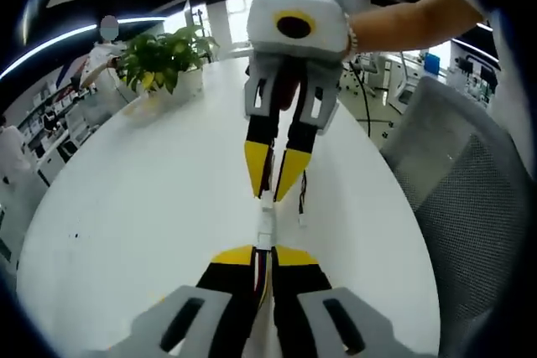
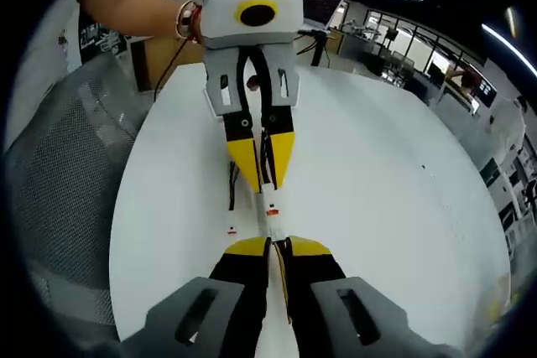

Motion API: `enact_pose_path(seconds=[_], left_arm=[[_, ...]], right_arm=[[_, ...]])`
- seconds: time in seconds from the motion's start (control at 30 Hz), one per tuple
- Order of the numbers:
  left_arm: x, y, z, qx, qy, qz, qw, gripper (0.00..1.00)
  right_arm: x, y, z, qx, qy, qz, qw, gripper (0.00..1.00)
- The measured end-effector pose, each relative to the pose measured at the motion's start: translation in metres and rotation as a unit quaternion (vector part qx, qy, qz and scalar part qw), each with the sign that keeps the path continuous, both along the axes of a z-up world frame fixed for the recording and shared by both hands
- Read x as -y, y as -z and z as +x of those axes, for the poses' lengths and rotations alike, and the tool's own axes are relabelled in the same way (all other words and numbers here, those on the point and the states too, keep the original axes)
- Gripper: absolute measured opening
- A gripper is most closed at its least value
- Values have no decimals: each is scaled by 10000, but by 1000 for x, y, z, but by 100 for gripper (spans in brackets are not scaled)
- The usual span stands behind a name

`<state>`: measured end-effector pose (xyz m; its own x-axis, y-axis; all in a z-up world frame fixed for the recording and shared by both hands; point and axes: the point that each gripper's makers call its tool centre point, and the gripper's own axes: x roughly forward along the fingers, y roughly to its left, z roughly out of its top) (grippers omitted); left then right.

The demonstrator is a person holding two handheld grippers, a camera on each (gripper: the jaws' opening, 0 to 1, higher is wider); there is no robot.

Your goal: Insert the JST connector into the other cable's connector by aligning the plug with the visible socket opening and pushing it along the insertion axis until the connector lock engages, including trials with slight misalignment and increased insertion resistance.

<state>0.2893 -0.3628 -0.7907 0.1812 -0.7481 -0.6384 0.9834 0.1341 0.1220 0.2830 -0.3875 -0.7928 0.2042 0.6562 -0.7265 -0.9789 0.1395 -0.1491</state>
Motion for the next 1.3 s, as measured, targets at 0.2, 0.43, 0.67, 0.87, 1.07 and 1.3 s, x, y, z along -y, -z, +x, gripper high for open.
enact_pose_path(seconds=[0.2, 0.43, 0.67, 0.87, 1.07, 1.3], left_arm=[[3, 1, -2, 29, 44, 30, 10000, 1], [2, 3, -2, 14, 36, 54, 10000, 1], [2, 3, -2, -23, -21, 23, 10000, 1], [2, 4, -2, -40, -8, 31, 10000, 1], [3, 4, -3, -48, -17, 1, 10000, 1], [2, 6, -3, -58, -4, 54, 10000, 1]], right_arm=[[-4, 1, 0, 0, -19, 0, 10000, 4], [-6, 3, -1, -13, -50, -65, 10000, 4], [-5, 6, 0, -36, -18, -106, 9999, 4], [-5, 8, 0, -41, -30, -165, 9999, 4], [-5, 11, -1, -60, -31, -216, 9997, 4], [-4, 13, -1, -41, -59, -271, 9996, 4]])
